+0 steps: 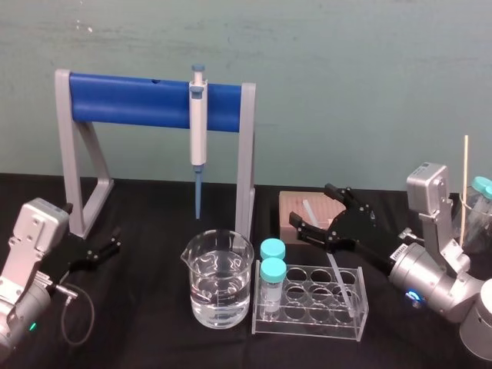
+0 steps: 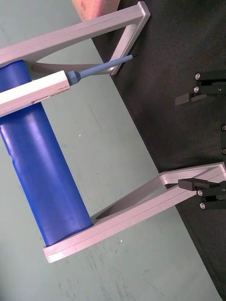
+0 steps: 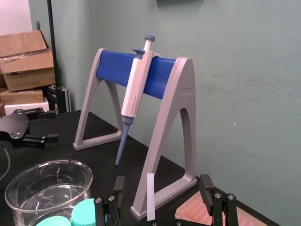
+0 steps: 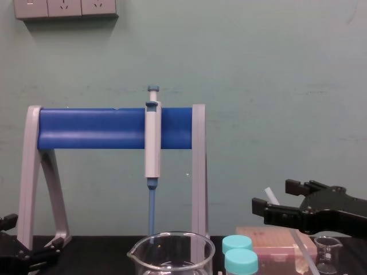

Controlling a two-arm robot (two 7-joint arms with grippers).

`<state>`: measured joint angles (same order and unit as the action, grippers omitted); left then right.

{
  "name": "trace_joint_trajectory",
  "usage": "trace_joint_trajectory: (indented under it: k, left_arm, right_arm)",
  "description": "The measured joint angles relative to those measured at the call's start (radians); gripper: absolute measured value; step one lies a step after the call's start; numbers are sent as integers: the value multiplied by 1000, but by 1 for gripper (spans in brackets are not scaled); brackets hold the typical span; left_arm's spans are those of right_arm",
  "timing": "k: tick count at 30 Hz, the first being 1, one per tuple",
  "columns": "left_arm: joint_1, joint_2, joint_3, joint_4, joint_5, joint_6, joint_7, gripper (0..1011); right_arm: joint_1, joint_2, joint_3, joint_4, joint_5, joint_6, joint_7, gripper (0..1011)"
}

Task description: Pick up the stirring rod with one hand, then place it down.

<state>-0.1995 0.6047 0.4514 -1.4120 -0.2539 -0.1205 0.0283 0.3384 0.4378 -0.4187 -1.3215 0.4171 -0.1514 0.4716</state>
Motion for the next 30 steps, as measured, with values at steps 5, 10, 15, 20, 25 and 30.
trace_joint_trajectory:
  k: [5, 10, 15, 20, 25, 30]
  left_arm:
    - [0, 0, 0, 0, 0, 0, 0, 1001]
    - [0, 0, 0, 0, 0, 0, 0, 1000]
    - [0, 0, 0, 0, 0, 0, 0, 1000]
    - [0, 0, 0, 0, 0, 0, 0, 1000]
    - [0, 0, 0, 0, 0, 0, 0, 1000]
    - [0, 0, 0, 0, 0, 0, 0, 1000]
  right_arm:
    - [5, -8, 5, 12, -2, 13, 15, 1003]
    - [8, -14, 10, 20, -7, 27, 29, 1003]
    - [7, -20, 17, 25, -12, 43, 41, 1003]
    - [5, -23, 24, 28, -17, 59, 45, 1003]
    - [1, -23, 30, 26, -23, 71, 44, 1003]
    - [-3, -23, 34, 22, -29, 77, 41, 1003]
